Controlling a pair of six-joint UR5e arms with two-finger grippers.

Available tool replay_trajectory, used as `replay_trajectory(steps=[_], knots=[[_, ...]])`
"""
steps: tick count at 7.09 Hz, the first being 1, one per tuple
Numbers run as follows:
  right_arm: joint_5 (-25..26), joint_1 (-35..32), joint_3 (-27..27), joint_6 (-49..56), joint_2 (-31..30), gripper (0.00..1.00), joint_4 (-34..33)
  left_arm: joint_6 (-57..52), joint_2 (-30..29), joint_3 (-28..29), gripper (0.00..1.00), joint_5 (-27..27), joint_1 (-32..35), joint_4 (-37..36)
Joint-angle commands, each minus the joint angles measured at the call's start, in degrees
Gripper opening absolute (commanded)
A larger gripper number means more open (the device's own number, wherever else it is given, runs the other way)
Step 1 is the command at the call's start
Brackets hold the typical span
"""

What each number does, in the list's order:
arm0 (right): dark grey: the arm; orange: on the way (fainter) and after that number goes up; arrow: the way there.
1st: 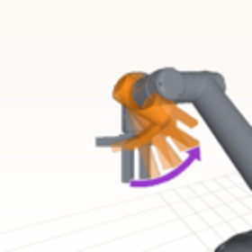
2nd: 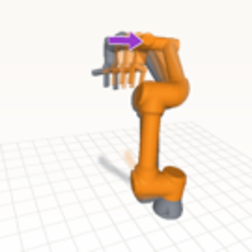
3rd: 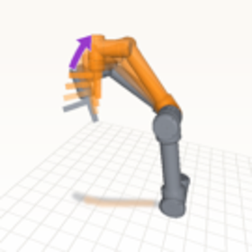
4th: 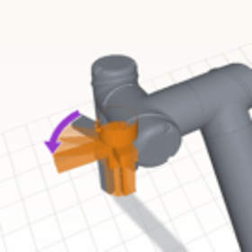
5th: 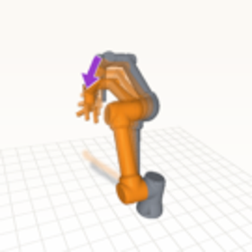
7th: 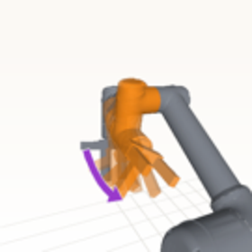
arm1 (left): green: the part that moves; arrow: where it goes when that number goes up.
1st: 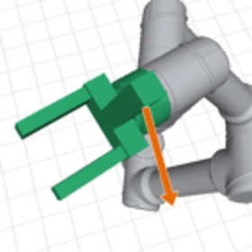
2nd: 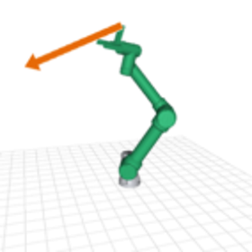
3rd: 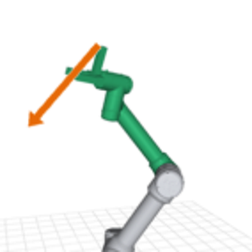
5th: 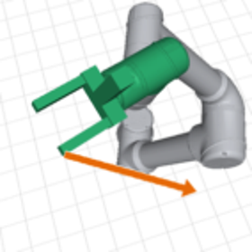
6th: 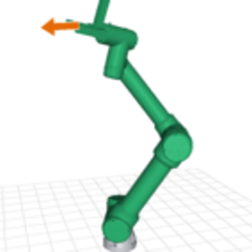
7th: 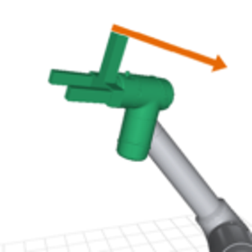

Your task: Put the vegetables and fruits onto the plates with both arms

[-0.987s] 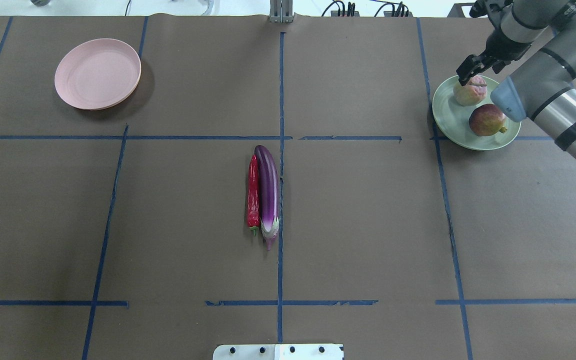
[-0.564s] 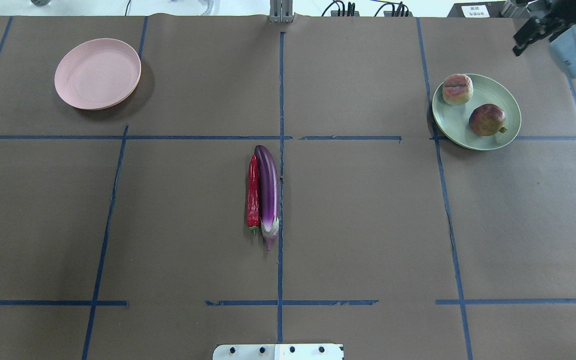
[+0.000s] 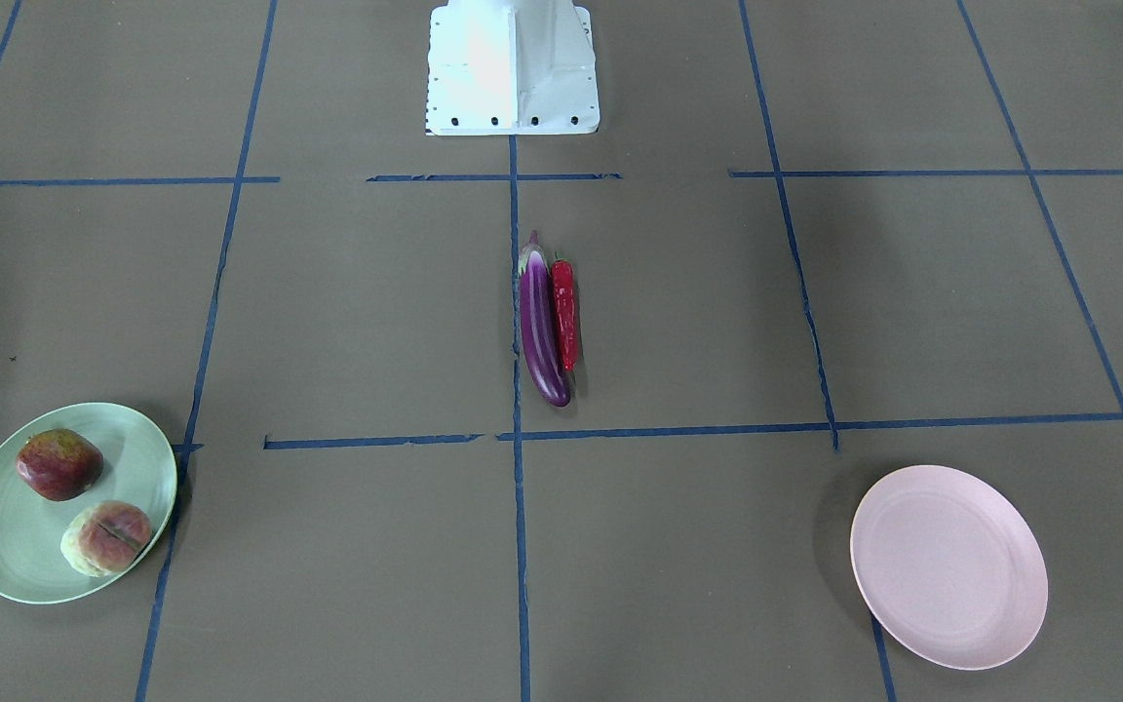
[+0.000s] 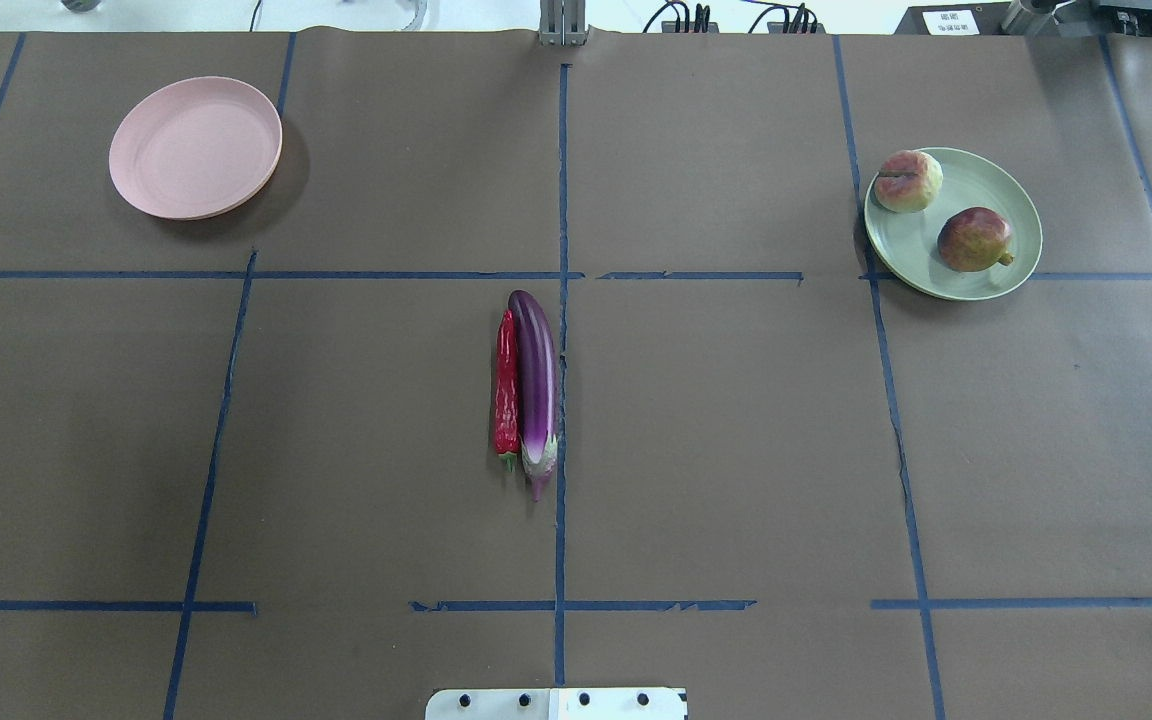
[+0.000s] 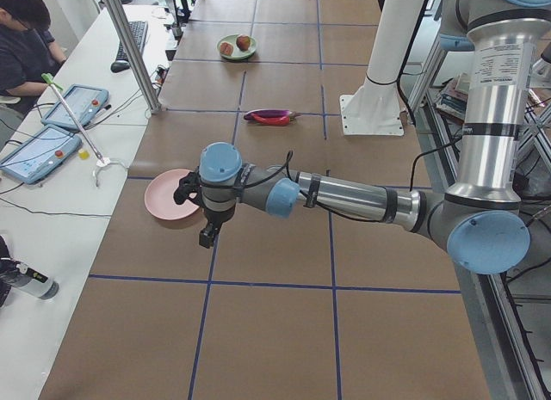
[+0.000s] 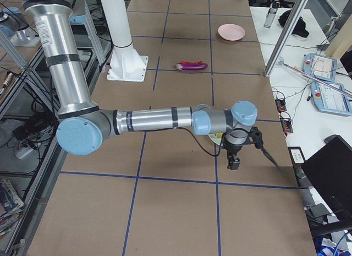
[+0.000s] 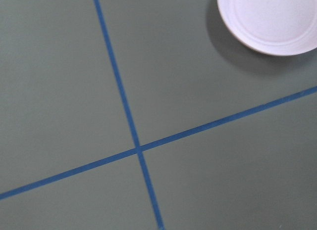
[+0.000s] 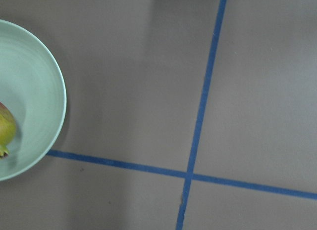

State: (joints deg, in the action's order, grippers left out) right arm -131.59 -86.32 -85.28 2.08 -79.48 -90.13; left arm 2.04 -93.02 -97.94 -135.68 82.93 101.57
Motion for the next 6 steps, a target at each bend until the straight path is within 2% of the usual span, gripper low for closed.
replay_trajectory(steps=[1, 2, 3, 4, 6], knots=[[0.02, -0.43, -6.28, -5.12, -6.2, 1.0, 0.4, 22.92, -7.92, -0.41, 1.0, 0.67, -12.3, 1.96], [0.02, -0.34, -6.82, -7.42, -6.38, 1.0, 0.48, 25.88, -10.84, -0.32, 1.0, 1.46, -19.31, 2.14], [0.02, -0.34, -6.91, -7.53, -6.3, 1.0, 0.49, 32.09, -15.22, -1.28, 1.0, 8.34, -24.95, 1.53], [0.02, -0.25, -7.17, -7.53, -6.39, 1.0, 0.49, 40.5, -17.78, -1.2, 1.0, 11.89, -33.1, 1.43], [-0.07, -0.25, -7.18, -7.53, -6.39, 1.0, 0.49, 54.33, -28.03, -1.02, 1.0, 19.19, -42.55, -7.73]])
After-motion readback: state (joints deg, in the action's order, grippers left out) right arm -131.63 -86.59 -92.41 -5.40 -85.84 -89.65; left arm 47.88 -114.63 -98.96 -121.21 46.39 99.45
